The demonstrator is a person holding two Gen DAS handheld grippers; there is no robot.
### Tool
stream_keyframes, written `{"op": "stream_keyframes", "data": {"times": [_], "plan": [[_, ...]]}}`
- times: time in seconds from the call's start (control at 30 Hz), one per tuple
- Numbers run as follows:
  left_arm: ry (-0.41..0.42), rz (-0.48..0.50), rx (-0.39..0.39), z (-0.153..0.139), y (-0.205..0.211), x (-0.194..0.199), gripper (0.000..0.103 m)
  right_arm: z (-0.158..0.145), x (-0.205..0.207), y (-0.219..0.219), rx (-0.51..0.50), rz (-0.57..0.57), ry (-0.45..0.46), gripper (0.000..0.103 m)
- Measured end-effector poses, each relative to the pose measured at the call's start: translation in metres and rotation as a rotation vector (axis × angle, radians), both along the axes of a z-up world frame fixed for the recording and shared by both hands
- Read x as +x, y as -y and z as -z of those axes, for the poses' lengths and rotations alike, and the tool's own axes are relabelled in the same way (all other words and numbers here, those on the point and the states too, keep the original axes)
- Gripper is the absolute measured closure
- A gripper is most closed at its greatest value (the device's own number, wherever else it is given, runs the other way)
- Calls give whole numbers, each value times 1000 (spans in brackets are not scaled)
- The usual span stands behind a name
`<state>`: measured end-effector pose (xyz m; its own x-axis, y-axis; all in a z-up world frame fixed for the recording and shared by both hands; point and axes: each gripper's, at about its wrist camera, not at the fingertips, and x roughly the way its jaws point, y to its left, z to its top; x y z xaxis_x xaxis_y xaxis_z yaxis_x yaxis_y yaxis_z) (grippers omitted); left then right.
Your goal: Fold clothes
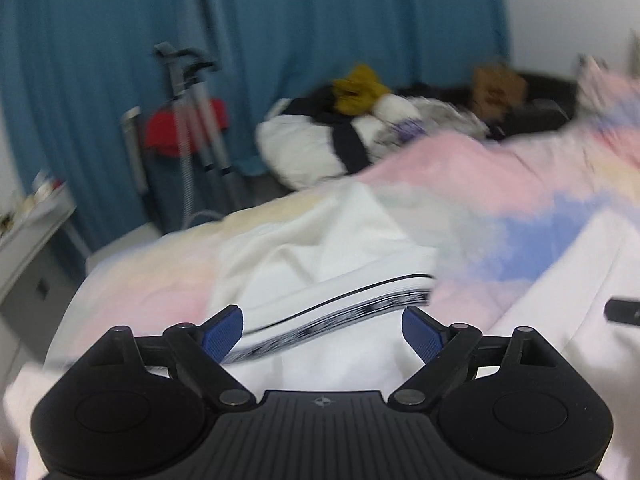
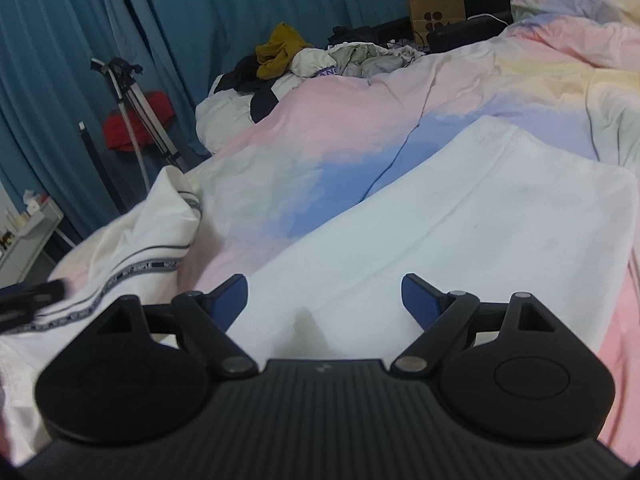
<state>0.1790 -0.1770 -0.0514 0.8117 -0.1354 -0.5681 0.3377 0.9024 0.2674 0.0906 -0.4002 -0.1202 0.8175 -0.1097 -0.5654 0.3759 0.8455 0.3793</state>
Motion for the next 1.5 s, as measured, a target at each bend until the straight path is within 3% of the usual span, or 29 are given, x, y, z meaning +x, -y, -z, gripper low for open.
{"op": "stream_keyframes", "data": {"times": [0.23,0.4,0.43,0.5,0.57,0.67,0.97,1.07,1.1,1.17,1.23,1.33,1.5], "plan": [[-19,121,153,57,88,67,15,21,18,17,63,45,-21,18],[-59,76,295,101,133,124,15,28,22,25,97,66,-10,17],[-68,60,320,108,139,134,19,30,23,26,93,71,-8,17],[-97,11,354,121,146,155,46,34,26,28,84,78,-14,17],[-118,-24,333,118,144,166,69,39,29,30,90,79,-24,18],[-132,9,244,87,132,162,81,44,33,32,96,80,-34,17],[8,349,-200,-83,68,93,86,30,22,26,61,78,-1,18],[52,452,-406,-125,30,82,86,24,16,26,57,90,16,17],[64,450,-432,-128,20,82,85,24,15,27,57,96,20,17],[48,416,-482,-126,1,89,84,23,15,28,57,105,23,18],[-16,375,-516,-102,-15,104,83,24,17,28,63,105,22,18],[-71,257,-422,-48,-31,123,82,28,18,29,117,75,43,17],[-182,47,-332,30,-71,142,81,33,26,28,213,-3,93,17]]}}
